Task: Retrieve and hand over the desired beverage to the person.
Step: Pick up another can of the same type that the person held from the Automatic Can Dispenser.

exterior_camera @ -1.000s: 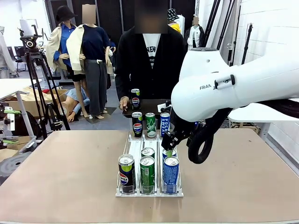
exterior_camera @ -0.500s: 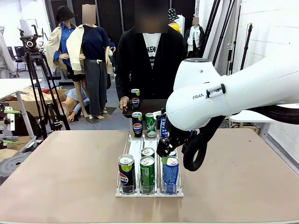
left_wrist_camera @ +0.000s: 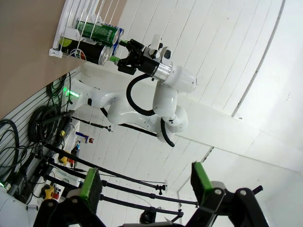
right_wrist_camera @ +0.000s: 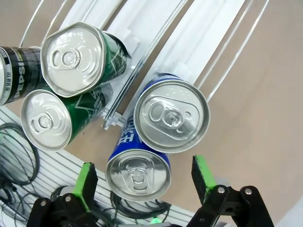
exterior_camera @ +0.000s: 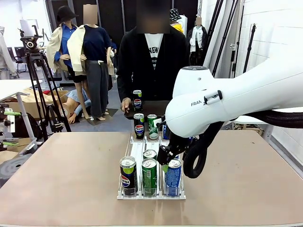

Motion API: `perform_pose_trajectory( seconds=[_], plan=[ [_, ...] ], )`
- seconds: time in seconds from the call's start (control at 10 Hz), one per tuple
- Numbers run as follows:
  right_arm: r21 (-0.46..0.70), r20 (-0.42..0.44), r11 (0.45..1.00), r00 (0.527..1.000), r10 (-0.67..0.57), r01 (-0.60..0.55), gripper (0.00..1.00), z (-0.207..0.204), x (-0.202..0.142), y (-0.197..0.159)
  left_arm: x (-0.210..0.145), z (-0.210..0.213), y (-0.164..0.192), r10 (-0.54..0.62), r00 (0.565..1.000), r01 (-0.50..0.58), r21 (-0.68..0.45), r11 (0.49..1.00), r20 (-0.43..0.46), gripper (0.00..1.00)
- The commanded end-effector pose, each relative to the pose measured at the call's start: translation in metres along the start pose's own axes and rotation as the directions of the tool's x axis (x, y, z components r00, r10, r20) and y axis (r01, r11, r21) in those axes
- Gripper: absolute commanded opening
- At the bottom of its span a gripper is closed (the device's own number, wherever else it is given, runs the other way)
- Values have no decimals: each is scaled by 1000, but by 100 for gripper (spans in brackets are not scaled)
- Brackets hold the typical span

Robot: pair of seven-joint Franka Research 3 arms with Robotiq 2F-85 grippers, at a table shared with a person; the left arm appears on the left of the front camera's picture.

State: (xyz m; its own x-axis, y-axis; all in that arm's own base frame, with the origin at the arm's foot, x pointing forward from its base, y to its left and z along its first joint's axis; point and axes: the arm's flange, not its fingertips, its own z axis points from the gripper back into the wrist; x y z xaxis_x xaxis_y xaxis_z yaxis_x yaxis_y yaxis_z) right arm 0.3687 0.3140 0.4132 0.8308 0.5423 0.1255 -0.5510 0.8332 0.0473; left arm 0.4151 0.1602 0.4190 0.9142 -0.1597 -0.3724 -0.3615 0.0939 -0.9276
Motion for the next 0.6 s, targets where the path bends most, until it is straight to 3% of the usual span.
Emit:
perform_pose_trajectory(
  seconds=[0.0, 0.3, 0.5],
  plan=[
    [-22, 0, 1000, 1000, -6, 6, 100, -8, 5, 8, 0, 0, -3, -13, 1000, 13, -14, 1000, 8, 100],
    [-18, -20, 1000, 1000, -1, 1, 96, -13, 6, 8, 0, 0, -3, -13, 1000, 13, -14, 1000, 8, 100],
    [-15, -24, 1000, 1000, 18, -18, 69, -13, 6, 8, 0, 0, -3, -13, 1000, 13, -14, 1000, 8, 100]
  ],
)
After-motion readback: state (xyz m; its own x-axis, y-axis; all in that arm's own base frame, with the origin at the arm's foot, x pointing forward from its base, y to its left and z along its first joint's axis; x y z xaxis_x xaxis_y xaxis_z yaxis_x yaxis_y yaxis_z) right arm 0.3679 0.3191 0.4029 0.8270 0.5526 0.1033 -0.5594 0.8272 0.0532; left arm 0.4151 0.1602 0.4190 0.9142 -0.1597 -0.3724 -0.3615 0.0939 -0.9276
